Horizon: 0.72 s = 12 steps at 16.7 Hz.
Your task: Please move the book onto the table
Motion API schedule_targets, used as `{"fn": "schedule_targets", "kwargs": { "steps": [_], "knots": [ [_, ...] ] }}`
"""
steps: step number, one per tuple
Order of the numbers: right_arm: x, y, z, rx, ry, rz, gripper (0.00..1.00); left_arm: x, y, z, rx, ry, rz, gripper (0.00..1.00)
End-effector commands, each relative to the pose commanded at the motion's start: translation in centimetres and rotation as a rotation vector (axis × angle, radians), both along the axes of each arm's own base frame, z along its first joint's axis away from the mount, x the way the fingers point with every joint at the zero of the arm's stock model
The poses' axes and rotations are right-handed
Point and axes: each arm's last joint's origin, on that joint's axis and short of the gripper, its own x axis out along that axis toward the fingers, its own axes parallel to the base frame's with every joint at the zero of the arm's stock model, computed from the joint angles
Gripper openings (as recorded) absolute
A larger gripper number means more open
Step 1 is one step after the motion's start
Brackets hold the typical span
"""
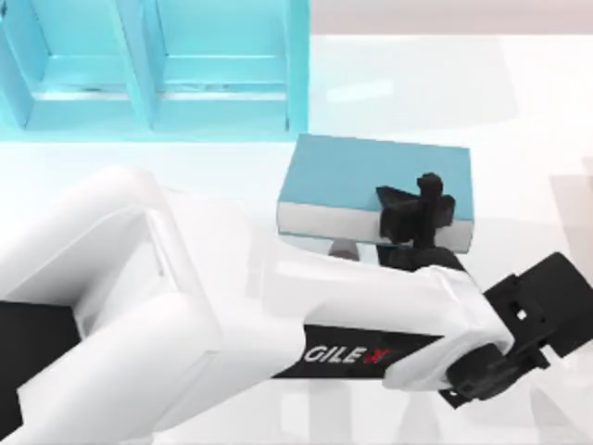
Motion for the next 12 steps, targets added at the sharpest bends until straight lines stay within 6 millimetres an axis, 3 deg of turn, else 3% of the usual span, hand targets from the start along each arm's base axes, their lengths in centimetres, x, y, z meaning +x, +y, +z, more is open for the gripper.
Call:
{"fn": "schedule_targets", "kwargs": {
  "steps": [3,8,12],
  "knots": [
    [0.0,0.0,0.0,0.000,0.000,0.000,1.00,0.1,0.2,-0.3,0.004,0.005,0.002,0.00],
    [0.0,0.0,0.0,0.000,0.000,0.000,1.00,0.1,0.2,-2.8,0.007,0.008,0.001,0.00],
    [0.0,0.0,0.0,0.000,0.000,0.000,1.00,0.1,0.2,-3.2,0.003,0.005,0.002,0.00]
  ]
}}
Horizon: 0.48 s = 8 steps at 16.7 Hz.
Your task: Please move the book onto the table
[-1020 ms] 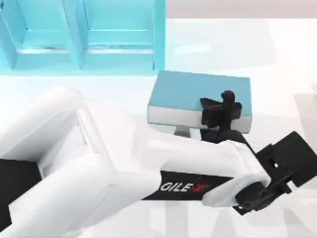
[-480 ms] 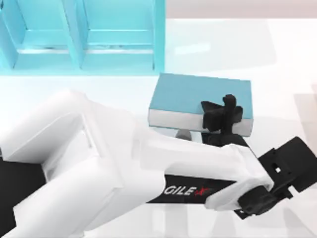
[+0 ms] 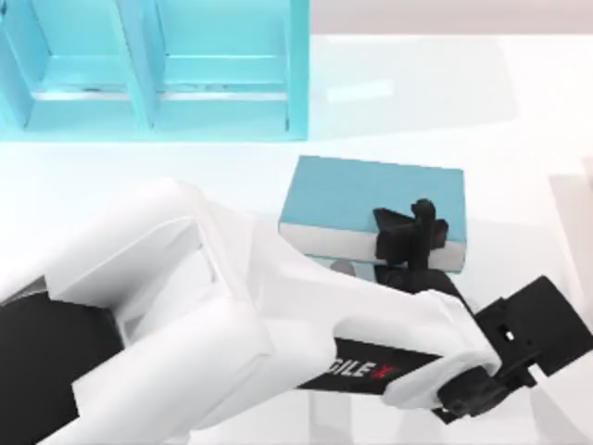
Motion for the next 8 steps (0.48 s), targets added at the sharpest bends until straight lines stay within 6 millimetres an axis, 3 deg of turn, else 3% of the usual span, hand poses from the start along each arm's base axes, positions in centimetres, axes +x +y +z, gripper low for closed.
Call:
{"fn": "schedule_targets", "kwargs": {
  "steps": [1,8],
  "knots": [
    [0.00,0.00,0.00,0.000,0.000,0.000,1.00,0.00,0.00,0.00,0.000,0.000,0.000,0.00],
    [0.00,0.00,0.00,0.000,0.000,0.000,1.00,0.00,0.00,0.00,0.000,0.000,0.000,0.53]
  ]
}}
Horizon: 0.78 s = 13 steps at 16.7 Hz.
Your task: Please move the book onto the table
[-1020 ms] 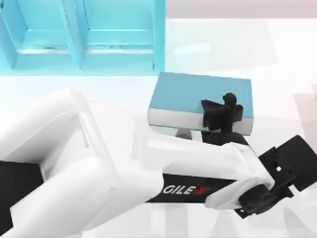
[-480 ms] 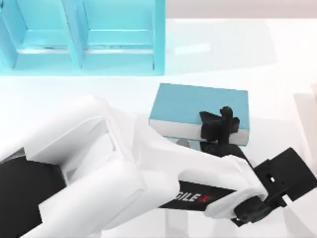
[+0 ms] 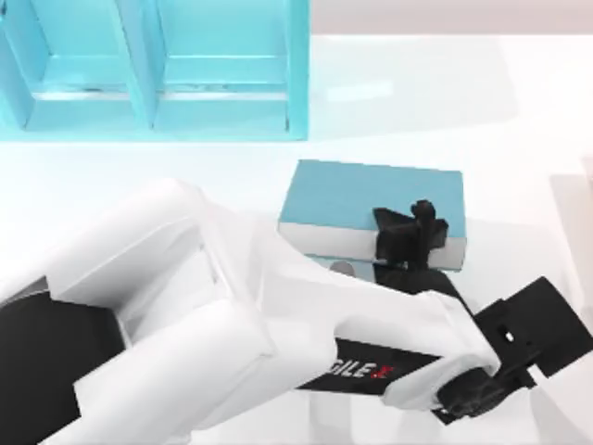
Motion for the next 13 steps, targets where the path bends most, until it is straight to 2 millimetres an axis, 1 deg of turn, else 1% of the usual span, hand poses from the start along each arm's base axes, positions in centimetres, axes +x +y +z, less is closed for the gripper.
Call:
{"fn": "schedule_targets", "kwargs": {
  "steps": [6,7,13],
  "knots": [
    [0.00,0.00,0.00,0.000,0.000,0.000,1.00,0.00,0.00,0.00,0.000,0.000,0.000,0.98],
    [0.00,0.00,0.00,0.000,0.000,0.000,1.00,0.00,0.00,0.00,0.000,0.000,0.000,1.00],
    [0.00,0.00,0.00,0.000,0.000,0.000,1.00,0.00,0.00,0.00,0.000,0.000,0.000,1.00]
  ]
}}
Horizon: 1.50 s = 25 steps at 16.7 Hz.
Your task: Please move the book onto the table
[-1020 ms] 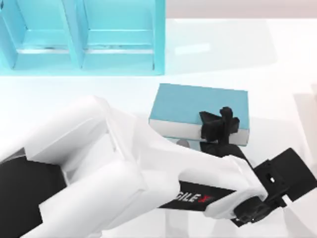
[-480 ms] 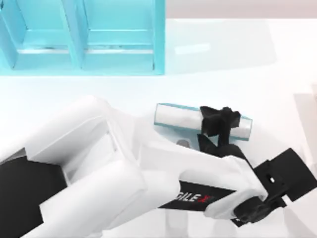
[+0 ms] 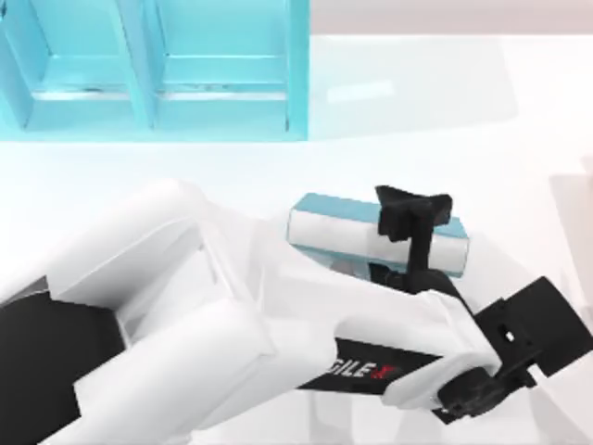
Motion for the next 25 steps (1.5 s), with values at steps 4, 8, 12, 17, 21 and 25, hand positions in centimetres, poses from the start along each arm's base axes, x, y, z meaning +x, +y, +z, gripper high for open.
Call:
{"fn": "schedule_targets", "kwargs": {
  "steps": [4,8,12,17,21,25],
  "knots": [
    [0.0,0.0,0.0,0.000,0.000,0.000,1.00,-0.3,-0.1,-0.2,0.002,0.002,-0.004,1.00],
    [0.0,0.0,0.0,0.000,0.000,0.000,1.00,-2.5,-0.8,-1.0,-0.002,0.015,-0.020,1.00],
    [0.0,0.0,0.0,0.000,0.000,0.000,1.00,-6.1,-1.0,-1.9,-0.003,0.037,-0.025,1.00],
    [0.0,0.0,0.0,0.000,0.000,0.000,1.00,-11.0,-0.2,-1.4,0.022,0.041,-0.011,1.00],
    [0.0,0.0,0.0,0.000,0.000,0.000,1.00,-13.8,0.2,0.0,0.015,0.017,-0.003,1.00],
    [0.0,0.0,0.0,0.000,0.000,0.000,1.00,-15.0,0.3,0.9,0.003,0.002,-0.001,1.00]
  ]
}}
